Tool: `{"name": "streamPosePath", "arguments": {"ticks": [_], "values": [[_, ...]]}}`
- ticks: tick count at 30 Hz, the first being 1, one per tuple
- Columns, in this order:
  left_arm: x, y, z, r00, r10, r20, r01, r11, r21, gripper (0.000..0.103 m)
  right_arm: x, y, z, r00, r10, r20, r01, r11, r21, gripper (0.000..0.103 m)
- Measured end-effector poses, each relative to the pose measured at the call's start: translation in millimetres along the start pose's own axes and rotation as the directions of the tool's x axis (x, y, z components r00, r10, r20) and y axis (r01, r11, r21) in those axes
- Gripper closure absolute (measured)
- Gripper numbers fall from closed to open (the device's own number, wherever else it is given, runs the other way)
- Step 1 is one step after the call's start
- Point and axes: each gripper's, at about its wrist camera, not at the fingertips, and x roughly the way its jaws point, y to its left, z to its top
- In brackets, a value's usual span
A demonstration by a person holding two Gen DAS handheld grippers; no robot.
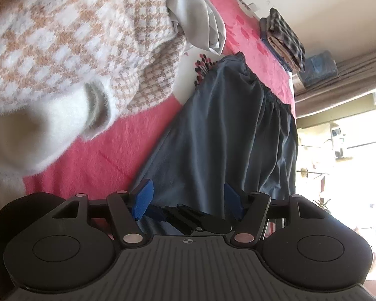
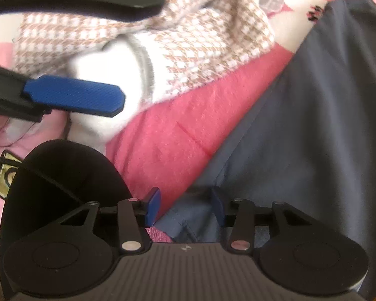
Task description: Fold clothes
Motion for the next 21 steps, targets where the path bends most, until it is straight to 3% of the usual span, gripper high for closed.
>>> {"name": "streamPosePath", "arguments": {"ticks": [7, 14, 18, 21], "values": [[-6, -2, 2, 1.000, -0.012, 0.019, 0.012, 1.000, -0.001, 0.041, -4, -3, 9, 0.999, -0.046, 0.011, 0.045, 0.997, 0.060, 0.058], [-9, -7, 1, 1.000, -0.016, 0.027, 0.016, 1.000, 0.006, 0.040, 10, 19, 10, 0.987, -0.162, -0.022, 0.160, 0.984, -0.073, 0.058], [-9, -10, -1, 1.000, -0.012, 0.026, 0.012, 1.000, 0.008, 0.040, 11, 23, 7, 0.981, -0.191, -0.023, 0.187, 0.975, -0.119, 0.065], [-9, -11, -2, 1.000, -0.009, 0.029, 0.008, 1.000, 0.012, 0.040, 8, 21, 4, 0.979, -0.203, -0.015, 0.199, 0.970, -0.139, 0.075]]}}
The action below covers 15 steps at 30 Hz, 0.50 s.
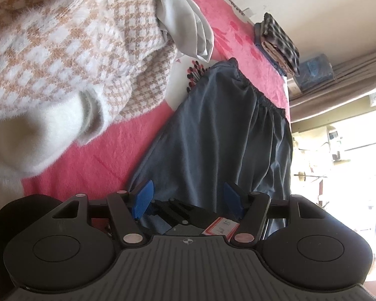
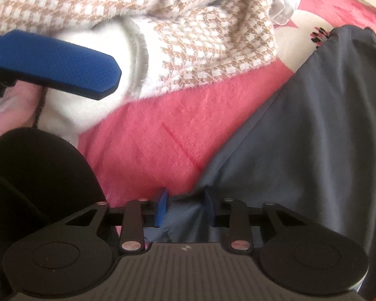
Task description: Fold clothes
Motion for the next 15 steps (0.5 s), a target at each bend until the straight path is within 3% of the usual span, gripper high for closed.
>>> {"name": "streamPosePath", "arguments": {"ticks": [4, 9, 15], "values": [[0, 0, -2, 1.000, 0.009, 0.005, -0.009, 1.000, 0.007, 0.040, -8, -19, -5, 0.999, 0.029, 0.025, -0.031, 0.996, 0.087, 0.101], [7, 0, 1, 1.000, 0.023, 0.006, -0.023, 0.999, 0.026, 0.040, -29, -58, -24, 0.987, 0.119, 0.105, -0.143, 0.956, 0.258, 0.101], [46, -21, 13, 0.999, 0.035, -0.019, -0.032, 0.993, 0.114, 0.040, -56, -83, -42, 0.952, 0.180, 0.246, -0.263, 0.895, 0.361, 0.101]]}}
